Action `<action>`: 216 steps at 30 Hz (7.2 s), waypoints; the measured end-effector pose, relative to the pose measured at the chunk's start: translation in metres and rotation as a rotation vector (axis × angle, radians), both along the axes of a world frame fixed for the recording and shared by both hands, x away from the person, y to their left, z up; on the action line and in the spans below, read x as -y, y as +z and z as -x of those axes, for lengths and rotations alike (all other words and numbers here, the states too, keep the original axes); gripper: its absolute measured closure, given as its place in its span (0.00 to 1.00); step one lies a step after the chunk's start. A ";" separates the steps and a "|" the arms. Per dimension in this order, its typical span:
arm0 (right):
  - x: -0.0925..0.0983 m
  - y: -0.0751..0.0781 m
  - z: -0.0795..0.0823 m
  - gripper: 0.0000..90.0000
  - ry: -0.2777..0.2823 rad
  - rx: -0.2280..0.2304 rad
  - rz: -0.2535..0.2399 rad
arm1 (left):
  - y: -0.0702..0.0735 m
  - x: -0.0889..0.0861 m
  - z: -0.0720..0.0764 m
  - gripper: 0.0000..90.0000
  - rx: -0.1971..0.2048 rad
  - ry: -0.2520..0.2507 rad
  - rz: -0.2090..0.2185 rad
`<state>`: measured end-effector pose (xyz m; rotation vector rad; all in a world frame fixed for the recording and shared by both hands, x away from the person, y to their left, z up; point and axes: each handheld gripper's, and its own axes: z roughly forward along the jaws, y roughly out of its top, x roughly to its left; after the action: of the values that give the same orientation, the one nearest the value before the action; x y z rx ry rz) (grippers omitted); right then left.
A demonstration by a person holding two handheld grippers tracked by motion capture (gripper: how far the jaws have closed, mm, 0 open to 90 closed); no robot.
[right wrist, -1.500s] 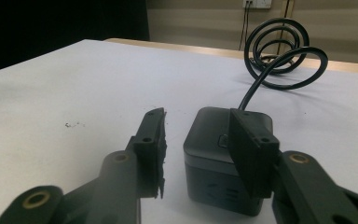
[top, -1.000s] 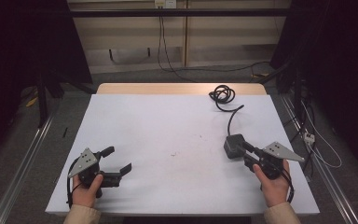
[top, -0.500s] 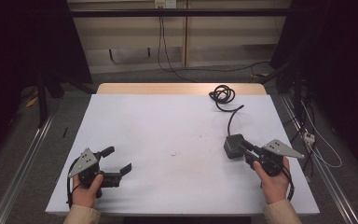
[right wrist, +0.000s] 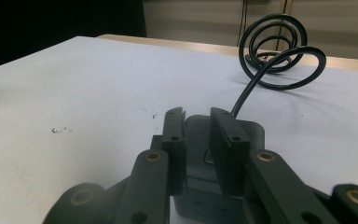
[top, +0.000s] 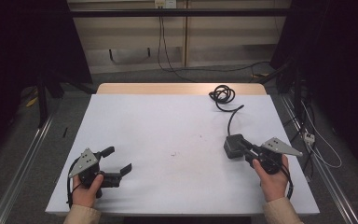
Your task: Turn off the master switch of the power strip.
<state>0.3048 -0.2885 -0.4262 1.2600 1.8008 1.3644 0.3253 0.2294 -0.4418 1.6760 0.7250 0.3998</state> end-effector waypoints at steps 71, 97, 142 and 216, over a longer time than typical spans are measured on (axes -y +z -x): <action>0.001 -0.001 -0.014 0.98 -0.006 -0.049 0.015 | -0.001 0.000 0.000 0.03 -0.002 0.001 0.001; 0.001 -0.002 -0.016 1.00 0.001 -0.072 0.035 | -0.001 0.001 0.000 0.03 -0.003 0.000 -0.003; 0.000 -0.007 -0.020 1.00 -0.017 -0.082 0.076 | 0.000 0.000 0.000 0.03 -0.002 0.005 -0.002; -0.002 -0.008 -0.020 1.00 -0.012 -0.068 0.114 | 0.000 0.001 0.001 0.03 0.003 0.008 -0.001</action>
<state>0.3244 -0.2861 -0.4345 1.2679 1.8857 1.2072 0.3240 0.2287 -0.4421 1.6735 0.7297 0.4090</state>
